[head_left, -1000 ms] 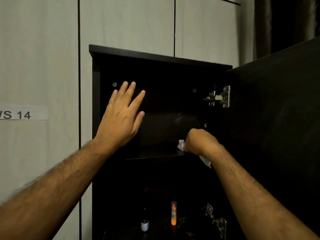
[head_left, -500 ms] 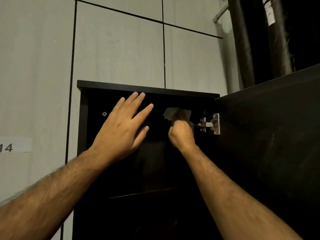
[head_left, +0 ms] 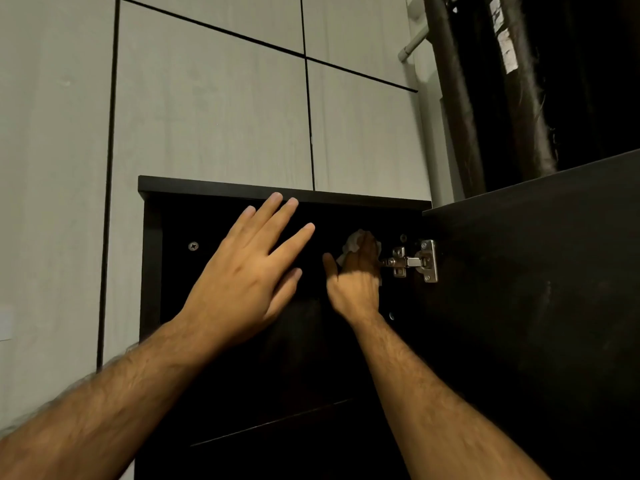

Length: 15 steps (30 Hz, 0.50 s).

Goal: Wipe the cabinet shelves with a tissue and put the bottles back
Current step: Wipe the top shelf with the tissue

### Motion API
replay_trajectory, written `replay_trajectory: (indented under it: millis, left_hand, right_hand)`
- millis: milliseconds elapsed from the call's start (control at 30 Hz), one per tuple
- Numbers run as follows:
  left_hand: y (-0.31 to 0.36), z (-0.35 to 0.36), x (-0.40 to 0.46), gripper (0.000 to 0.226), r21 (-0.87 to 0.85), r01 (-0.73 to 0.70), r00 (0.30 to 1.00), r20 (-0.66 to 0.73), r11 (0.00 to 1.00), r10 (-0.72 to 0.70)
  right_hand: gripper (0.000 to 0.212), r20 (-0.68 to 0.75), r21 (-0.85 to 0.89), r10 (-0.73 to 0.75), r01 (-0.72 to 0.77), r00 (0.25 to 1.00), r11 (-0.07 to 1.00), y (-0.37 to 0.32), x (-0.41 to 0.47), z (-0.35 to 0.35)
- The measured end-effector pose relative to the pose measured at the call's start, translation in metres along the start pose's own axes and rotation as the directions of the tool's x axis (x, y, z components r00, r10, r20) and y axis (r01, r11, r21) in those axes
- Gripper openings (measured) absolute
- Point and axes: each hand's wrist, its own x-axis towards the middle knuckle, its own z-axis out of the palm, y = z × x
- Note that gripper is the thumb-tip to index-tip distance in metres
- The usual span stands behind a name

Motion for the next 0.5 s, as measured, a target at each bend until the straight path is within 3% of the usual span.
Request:
replay_trajectory:
  millis: [167,233,367,433,500]
  left_hand:
    - [0.0,0.0,-0.007,0.058,-0.056,0.008,1.0,-0.006,0.998,-0.008]
    - [0.0,0.0,-0.009,0.057,-0.079,0.016,1.0,-0.015,0.997,-0.017]
    - [0.003,0.001,-0.012,0.056,-0.139,0.029,0.999,-0.028,0.99,-0.034]
    - [0.006,0.003,-0.014,0.057,-0.16,0.042,0.998,-0.029,0.986,-0.048]
    - [0.007,0.005,-0.017,0.058,-0.181,0.053,0.998,-0.022,0.982,-0.058]
  right_hand:
    - [0.074,0.105,-0.01,0.199,-0.199,0.974,0.98,-0.004,-0.046,0.003]
    - [0.063,0.138,-0.007,0.194,-0.195,0.971,0.981,-0.002,-0.06,0.0]
    - [0.065,0.081,-0.06,0.024,-0.019,0.996,0.998,0.0,-0.064,-0.01]
    - [0.062,0.133,-0.209,-0.094,0.12,0.987,0.97,-0.003,-0.052,-0.016]
    - [0.052,0.212,-0.427,-0.157,0.236,0.965,0.873,-0.007,-0.03,-0.029]
